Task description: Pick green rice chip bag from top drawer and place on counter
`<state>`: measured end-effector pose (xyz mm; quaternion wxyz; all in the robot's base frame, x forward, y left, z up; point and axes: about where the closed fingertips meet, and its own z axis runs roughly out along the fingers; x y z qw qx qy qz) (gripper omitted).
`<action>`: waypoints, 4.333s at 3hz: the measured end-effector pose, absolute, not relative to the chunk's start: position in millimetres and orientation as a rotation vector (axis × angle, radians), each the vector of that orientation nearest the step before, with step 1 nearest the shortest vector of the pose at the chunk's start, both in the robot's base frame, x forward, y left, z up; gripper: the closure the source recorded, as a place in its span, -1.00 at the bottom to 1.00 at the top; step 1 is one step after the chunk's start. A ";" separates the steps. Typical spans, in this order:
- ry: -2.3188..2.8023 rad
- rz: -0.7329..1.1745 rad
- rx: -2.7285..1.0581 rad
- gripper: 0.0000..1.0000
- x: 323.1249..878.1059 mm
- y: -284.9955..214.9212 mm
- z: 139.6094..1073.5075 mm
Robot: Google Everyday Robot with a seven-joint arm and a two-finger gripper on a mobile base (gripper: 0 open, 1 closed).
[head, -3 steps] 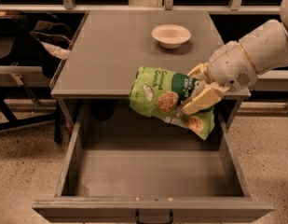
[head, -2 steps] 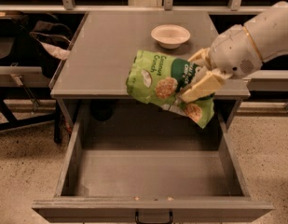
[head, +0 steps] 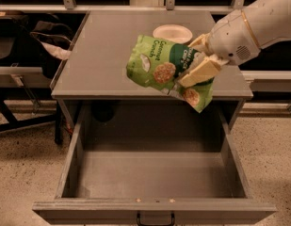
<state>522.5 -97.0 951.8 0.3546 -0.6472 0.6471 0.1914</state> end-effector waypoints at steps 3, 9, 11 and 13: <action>1.789 0.391 -1.605 1.00 579.0 -108.4 944.6; 1.887 0.228 -1.579 1.00 659.4 -86.9 930.8; 1.946 0.215 -1.587 1.00 664.4 -84.8 904.9; 1.949 0.215 -1.587 0.28 664.6 -84.6 903.5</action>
Offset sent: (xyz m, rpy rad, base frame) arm 0.0570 -0.0179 -0.0092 -0.0560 0.0032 -0.1379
